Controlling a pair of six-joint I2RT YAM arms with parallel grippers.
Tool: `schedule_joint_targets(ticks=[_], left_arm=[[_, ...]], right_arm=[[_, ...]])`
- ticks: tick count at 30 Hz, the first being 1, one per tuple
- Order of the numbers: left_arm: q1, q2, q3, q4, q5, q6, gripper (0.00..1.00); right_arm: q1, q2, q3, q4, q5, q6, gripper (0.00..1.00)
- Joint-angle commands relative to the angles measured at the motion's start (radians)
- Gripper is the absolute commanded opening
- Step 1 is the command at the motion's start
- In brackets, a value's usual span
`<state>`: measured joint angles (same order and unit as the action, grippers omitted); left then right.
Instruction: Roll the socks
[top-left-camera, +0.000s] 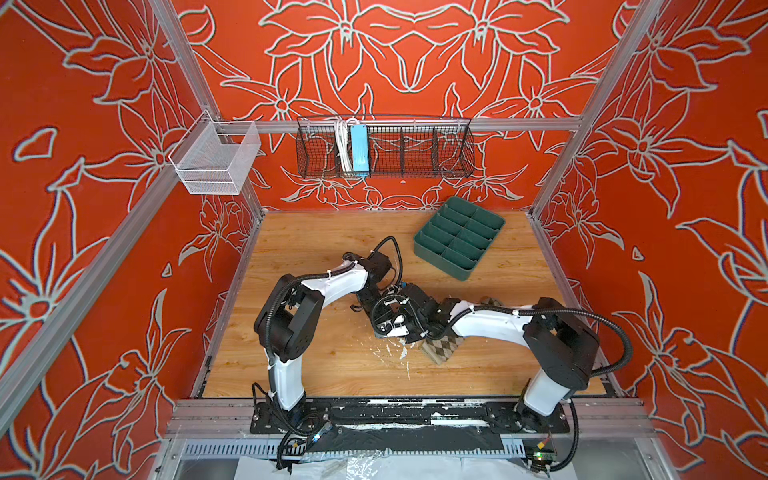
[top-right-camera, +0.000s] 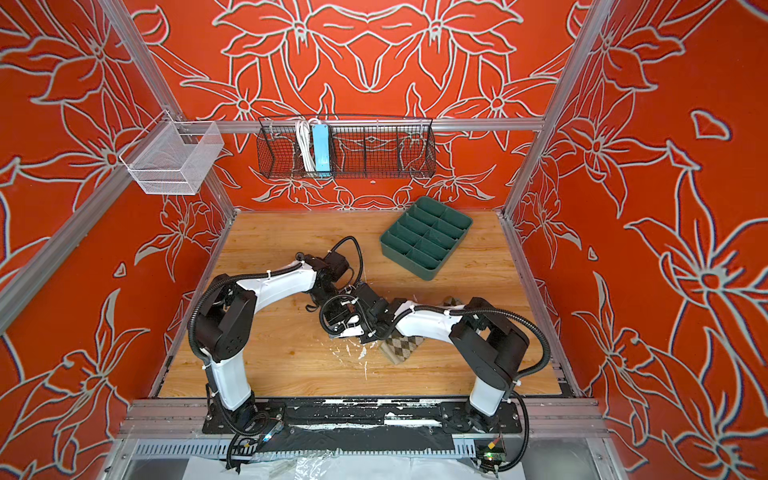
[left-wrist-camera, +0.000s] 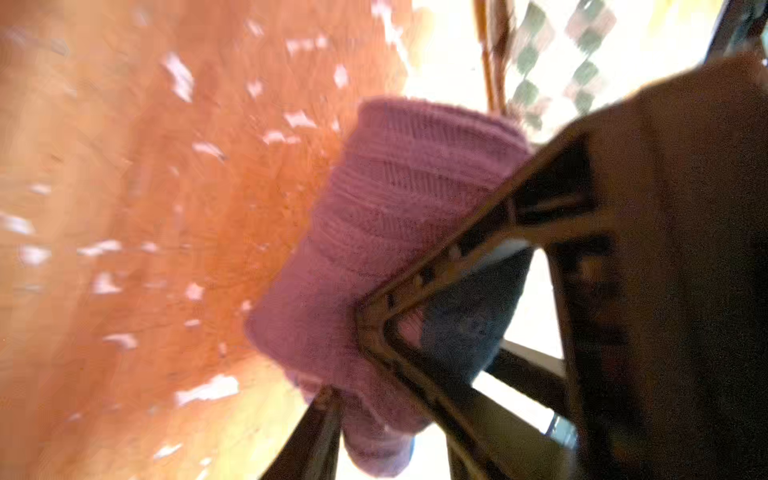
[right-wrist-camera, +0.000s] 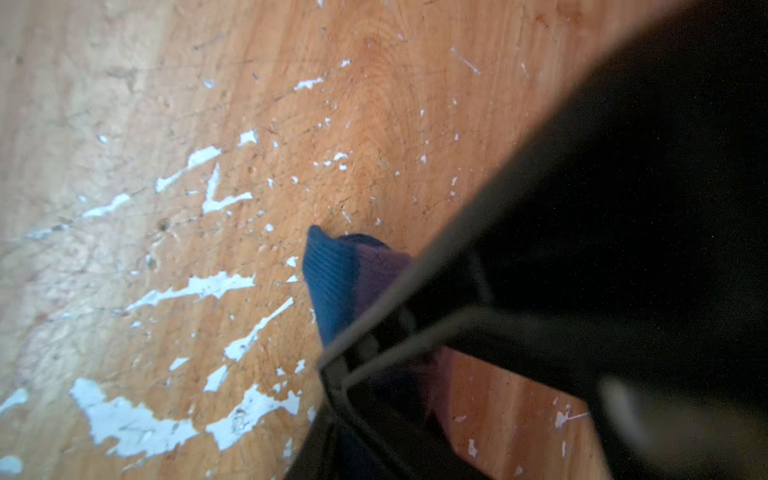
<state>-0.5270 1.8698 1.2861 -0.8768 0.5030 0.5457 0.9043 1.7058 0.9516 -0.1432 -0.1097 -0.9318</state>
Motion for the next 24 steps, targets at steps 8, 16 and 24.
schedule_joint_targets(ticks=[8,16,24], left_arm=[[-0.031,-0.289,-0.188,0.162,0.075,-0.112,0.46],[-0.031,-0.661,-0.362,0.322,-0.015,-0.178,0.57],[-0.031,-0.969,-0.487,0.360,-0.206,-0.271,0.97]], right_arm=[[-0.032,-0.034,-0.061,-0.110,0.104,0.135,0.00],[-0.063,-0.070,-0.054,-0.175,0.114,0.181,0.00],[-0.112,-0.198,-0.012,-0.143,0.047,0.292,0.00]])
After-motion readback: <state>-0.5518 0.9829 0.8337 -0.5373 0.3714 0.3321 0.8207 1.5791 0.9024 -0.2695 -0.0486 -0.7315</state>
